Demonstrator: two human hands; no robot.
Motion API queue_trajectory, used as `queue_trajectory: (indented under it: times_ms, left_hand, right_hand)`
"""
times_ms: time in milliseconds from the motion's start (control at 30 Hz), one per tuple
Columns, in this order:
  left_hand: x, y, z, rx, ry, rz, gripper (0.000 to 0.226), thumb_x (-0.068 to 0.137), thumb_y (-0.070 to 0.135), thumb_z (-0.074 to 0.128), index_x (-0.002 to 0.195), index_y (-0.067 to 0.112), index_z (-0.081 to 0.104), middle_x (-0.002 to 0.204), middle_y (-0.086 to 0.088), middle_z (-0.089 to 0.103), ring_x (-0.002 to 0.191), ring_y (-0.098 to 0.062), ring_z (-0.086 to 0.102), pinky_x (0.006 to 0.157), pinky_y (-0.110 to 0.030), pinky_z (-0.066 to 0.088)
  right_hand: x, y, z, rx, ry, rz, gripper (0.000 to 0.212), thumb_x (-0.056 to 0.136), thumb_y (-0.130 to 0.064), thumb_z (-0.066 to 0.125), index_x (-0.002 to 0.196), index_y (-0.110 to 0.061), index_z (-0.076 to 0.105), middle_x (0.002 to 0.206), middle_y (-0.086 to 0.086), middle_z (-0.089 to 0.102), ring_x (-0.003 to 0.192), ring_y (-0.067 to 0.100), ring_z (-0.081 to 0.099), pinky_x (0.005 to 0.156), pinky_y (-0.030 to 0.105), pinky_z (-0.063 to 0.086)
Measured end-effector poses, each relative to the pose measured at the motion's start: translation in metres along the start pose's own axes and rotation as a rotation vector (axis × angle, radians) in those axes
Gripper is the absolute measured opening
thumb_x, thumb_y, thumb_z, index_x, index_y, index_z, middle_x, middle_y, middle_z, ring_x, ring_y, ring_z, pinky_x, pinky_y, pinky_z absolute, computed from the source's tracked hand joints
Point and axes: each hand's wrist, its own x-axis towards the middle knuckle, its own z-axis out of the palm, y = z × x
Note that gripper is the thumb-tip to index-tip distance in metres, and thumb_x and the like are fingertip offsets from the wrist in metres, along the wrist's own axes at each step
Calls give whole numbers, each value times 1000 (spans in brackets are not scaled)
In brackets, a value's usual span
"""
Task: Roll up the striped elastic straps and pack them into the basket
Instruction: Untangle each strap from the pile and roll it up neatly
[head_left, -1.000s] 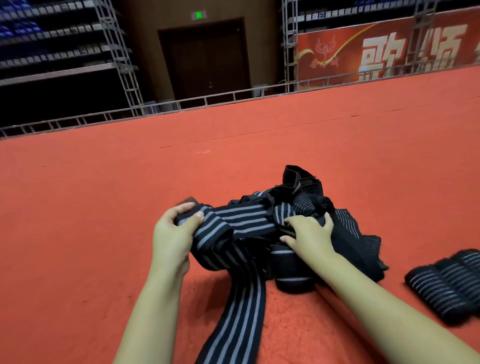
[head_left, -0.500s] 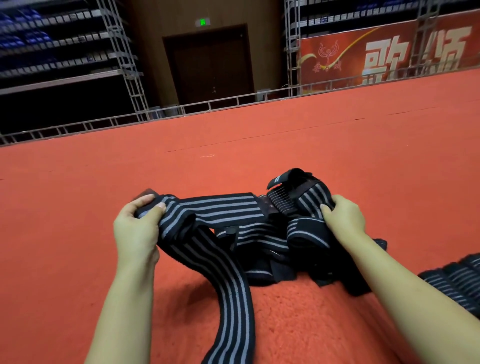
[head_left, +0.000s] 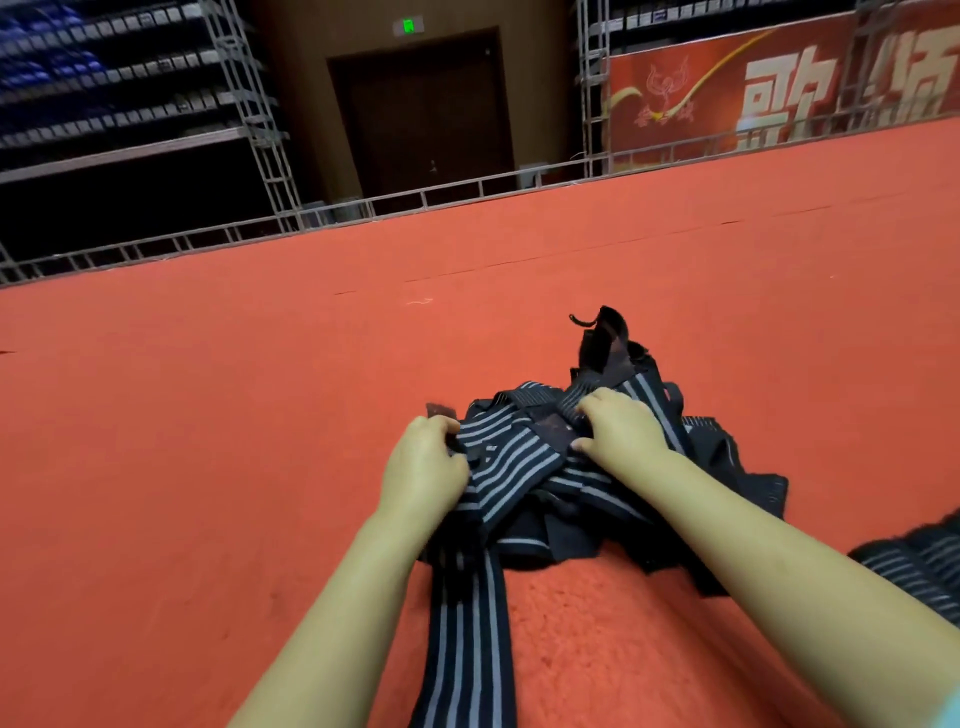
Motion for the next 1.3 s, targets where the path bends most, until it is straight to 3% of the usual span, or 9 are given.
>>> queue_trajectory:
  times_ms: [167,267,400,500,667,900,1000,1133,1300]
  left_hand:
    - [29,41,36,124,-72,98,39,84,7,50,120,16,62,120,-7,57,114,-29,55,87,-35,43]
    - [48,63,63,262,-139,164,27,90,23,55,115,12,62,119,-8,58,111,-31,57,80,-36,43]
    - [65,74,88,493,-201,295,62,84,66,56,114,12,59,120,-6,59,111,-27,58,82,-36,45]
    - [71,75,98,631,-261,340,72,77,77,55,110,13,61,115,-4,59,107,-25,60,74,-34,41]
    - [72,71,108,642,-243,365,52,85,61,56,109,14,63,113,-4,59,105,-25,61,71,-31,37]
    - [70,65,108,545,-211,224,43,83,46,58,112,15,56,115,-3,59,107,-25,60,75,-32,41]
    - [67,55,100,410,-175,135,31,80,41,58,99,16,55,107,-1,63,98,-26,61,69,-30,40]
    - [56,38,71,222,-111,12,24,78,40,61,84,18,52,89,1,63,85,-26,58,65,-29,38]
    - [30,29,10,30,58,19,24,80,40,64,82,19,53,81,5,54,81,-22,50,67,-30,33]
  right_hand:
    - [2,27,21,113,49,129,17,95,-21,56,99,-6,62,110,10,58,100,29,56,83,37,46]
    - [-2,34,31,297,114,190,15,98,-17,50,95,-6,58,103,11,59,91,29,56,76,37,45]
    - [-3,39,36,475,172,253,16,100,-19,45,101,-5,53,99,10,60,83,26,54,66,34,39]
    - [-2,39,39,506,163,281,15,101,-19,43,102,-6,50,100,11,60,80,24,52,65,34,38]
    - [-5,39,39,559,194,284,18,101,-19,43,105,-4,51,103,11,61,90,28,57,69,33,40]
    - [-9,43,29,587,294,439,20,103,-17,37,108,-1,48,99,13,59,79,25,52,61,31,29]
    - [-10,40,38,497,215,362,20,102,-20,41,106,-3,50,99,13,62,88,30,58,62,31,32]
    - [-7,38,44,500,176,362,18,101,-22,45,102,-5,52,93,9,60,85,29,58,62,32,36]
    - [-15,14,19,720,241,199,23,95,-28,57,114,-16,55,111,-6,52,99,10,50,84,26,40]
